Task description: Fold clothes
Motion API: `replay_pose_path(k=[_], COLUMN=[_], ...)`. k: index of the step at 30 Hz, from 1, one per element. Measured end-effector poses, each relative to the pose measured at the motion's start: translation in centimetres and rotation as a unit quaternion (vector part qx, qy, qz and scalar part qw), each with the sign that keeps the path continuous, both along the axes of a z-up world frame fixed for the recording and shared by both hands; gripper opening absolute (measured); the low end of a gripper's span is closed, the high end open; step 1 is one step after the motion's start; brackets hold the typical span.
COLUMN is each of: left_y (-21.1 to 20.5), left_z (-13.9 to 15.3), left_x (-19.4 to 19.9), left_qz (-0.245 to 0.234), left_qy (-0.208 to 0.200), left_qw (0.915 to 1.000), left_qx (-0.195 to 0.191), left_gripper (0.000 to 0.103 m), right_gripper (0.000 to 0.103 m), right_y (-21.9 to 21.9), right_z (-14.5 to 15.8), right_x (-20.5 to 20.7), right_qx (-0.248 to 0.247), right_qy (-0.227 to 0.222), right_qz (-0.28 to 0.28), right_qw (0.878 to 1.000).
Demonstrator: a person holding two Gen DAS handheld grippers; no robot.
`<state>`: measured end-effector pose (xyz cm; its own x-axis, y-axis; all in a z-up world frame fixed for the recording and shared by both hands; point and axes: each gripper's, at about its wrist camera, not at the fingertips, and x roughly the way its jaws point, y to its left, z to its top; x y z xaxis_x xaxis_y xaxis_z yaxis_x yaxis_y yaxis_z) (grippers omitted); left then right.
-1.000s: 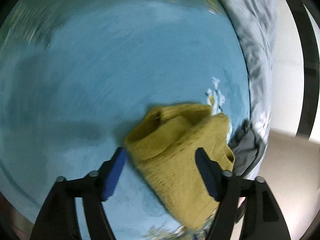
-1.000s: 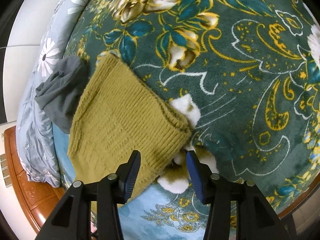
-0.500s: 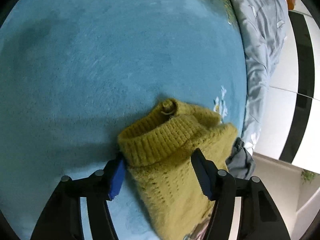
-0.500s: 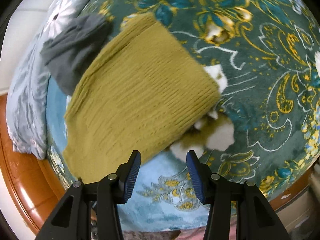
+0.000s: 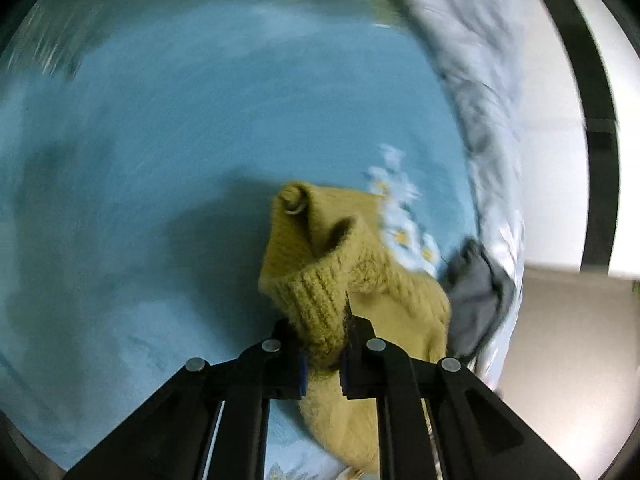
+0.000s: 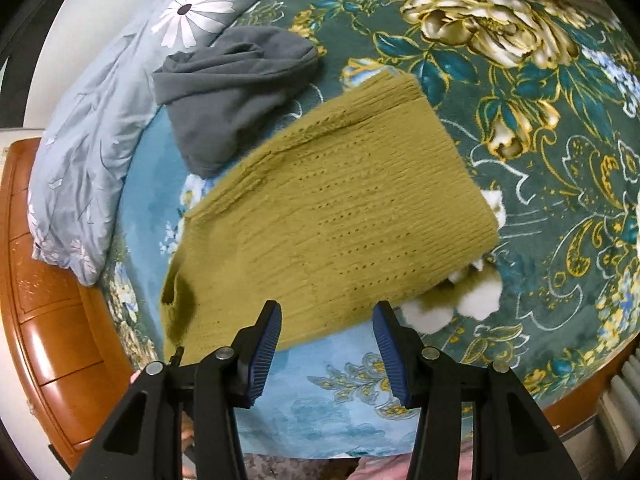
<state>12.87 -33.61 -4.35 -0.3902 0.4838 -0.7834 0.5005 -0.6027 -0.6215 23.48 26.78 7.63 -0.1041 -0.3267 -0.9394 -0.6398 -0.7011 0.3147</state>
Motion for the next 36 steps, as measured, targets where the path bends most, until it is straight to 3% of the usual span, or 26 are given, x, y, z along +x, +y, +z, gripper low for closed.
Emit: replay_pose_path(k=[4,7,10,13,19,25,27,29,32,33,36], left_y=[4.7,10.3,16.3,23.0,36.2,42.8,42.8,42.1,41.1,40.8,39.6], left_z=[5.9,10.1,13.2,15.1,11.8,4.6,2.4,1.1,-0.1,-0.1,1.0], left_x=[-1.9,-3.4,-4.1,-2.9,0.1,4.8,5.4,5.2,4.7,4.6,4.1], left_qz=[-0.081,-0.154,-0.225,-0.307,-0.443,-0.536,-0.534,-0.518,-0.501,-0.500,-0.505], left_qy=[0.051,0.090,0.126,0.151,0.106,0.017,-0.016,-0.046,-0.080,-0.083,-0.083], left_qw=[0.9947,0.9825,0.9646,0.9383,0.8882,0.8356,0.8351,0.8448,0.8561,0.8571,0.8564], left_qx=[-0.036,-0.052,-0.056,-0.053,-0.061,-0.121,-0.132,-0.126,-0.099,-0.092,-0.067], left_gripper=[0.011,0.011,0.011,0.011,0.011,0.011,0.012,0.013,0.030,0.040,0.048], right_gripper=[0.051,0.051,0.051,0.051,0.051,0.051,0.051,0.051,0.051,0.051,0.056], right_y=[0.1,1.2,2.8,4.7,9.3,12.9,13.4,13.4,13.1,12.7,11.8], right_z=[0.5,0.9,1.2,1.2,0.0,-2.4,-3.0,-3.5,-4.1,-4.4,-4.8], right_x=[0.3,0.6,1.0,1.8,4.8,8.3,9.0,9.0,8.6,8.2,6.5], right_qx=[-0.015,-0.023,-0.032,-0.034,-0.036,-0.046,-0.052,-0.059,-0.071,-0.077,-0.093], right_qy=[0.005,0.017,0.030,0.041,0.036,0.024,0.022,0.027,0.038,0.043,0.063], right_qz=[-0.013,-0.027,-0.047,-0.063,-0.112,-0.170,-0.179,-0.177,-0.165,-0.155,-0.122], right_qw=[1.000,0.999,0.998,0.997,0.992,0.984,0.982,0.982,0.983,0.984,0.986])
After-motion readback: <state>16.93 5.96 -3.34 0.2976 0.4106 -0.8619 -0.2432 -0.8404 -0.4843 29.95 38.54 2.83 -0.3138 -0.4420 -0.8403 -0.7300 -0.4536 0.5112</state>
